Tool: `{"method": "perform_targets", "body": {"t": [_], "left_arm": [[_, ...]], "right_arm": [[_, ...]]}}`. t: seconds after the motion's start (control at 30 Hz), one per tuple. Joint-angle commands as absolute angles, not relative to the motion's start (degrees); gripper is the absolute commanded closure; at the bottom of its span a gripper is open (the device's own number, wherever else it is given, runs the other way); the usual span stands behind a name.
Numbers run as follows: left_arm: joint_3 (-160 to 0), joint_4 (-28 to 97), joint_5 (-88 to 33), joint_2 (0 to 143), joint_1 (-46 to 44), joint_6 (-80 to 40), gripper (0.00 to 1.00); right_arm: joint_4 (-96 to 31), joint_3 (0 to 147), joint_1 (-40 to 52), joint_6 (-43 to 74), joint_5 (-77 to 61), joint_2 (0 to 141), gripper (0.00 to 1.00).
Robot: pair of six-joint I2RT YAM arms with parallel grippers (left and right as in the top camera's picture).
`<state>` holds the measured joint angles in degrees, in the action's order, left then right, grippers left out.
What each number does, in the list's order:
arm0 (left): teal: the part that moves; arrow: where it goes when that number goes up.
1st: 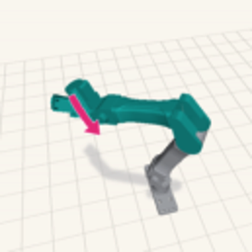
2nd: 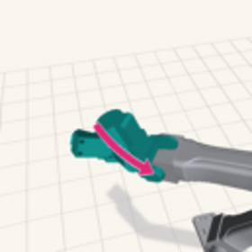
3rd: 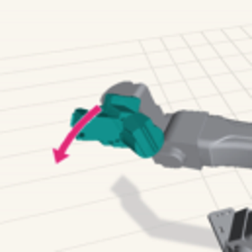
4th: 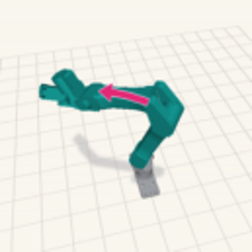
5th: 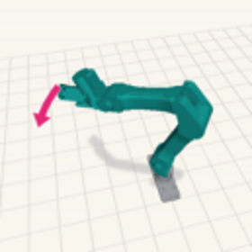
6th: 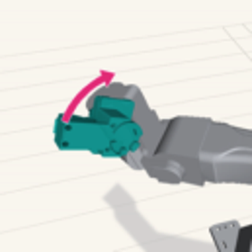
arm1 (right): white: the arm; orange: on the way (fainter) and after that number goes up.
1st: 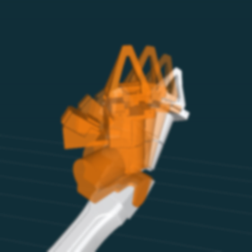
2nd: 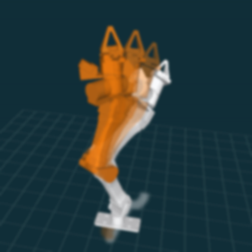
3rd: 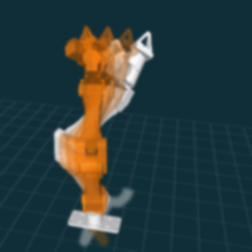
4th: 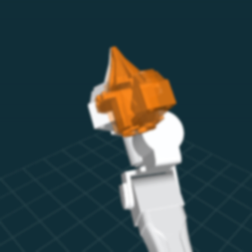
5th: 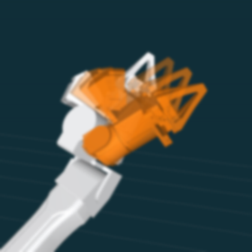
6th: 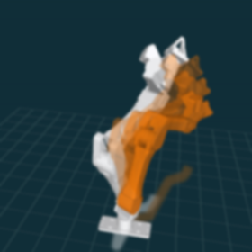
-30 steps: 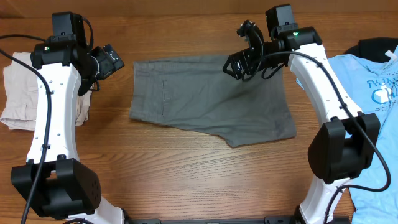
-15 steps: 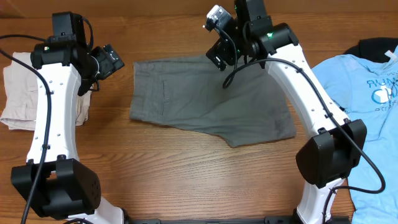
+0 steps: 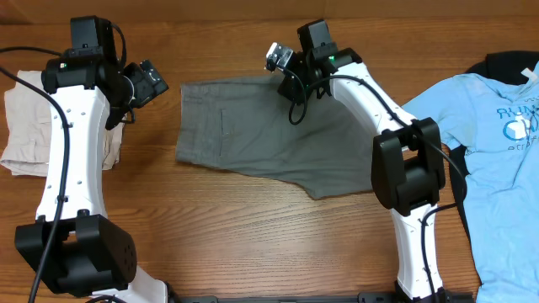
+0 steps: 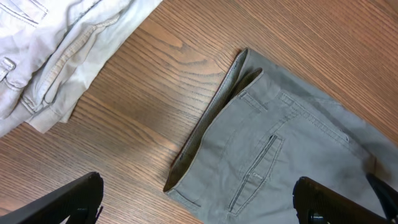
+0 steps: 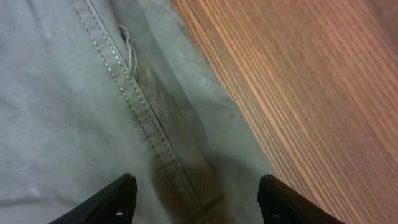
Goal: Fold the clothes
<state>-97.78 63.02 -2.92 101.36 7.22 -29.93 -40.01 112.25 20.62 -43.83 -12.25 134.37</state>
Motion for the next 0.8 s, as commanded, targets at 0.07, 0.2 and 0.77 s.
{"method": "perform_targets", "body": {"t": [0.07,0.2,0.77], "left_arm": [[-98.19,63.0,-2.57,101.25,7.14,-30.68,0.0],[-98.19,63.0,-2.55,101.25,7.14,-30.65,0.0],[-98.19,63.0,-2.57,101.25,7.14,-30.65,0.0]], "right_arm": [[-38.7,112.79,20.67,-45.28,-13.43,134.93,0.33],[-38.61,112.77,20.67,-45.28,-13.63,136.29,0.32],[-38.2,112.51,20.51,-45.17,-14.28,139.0,0.48]]}}
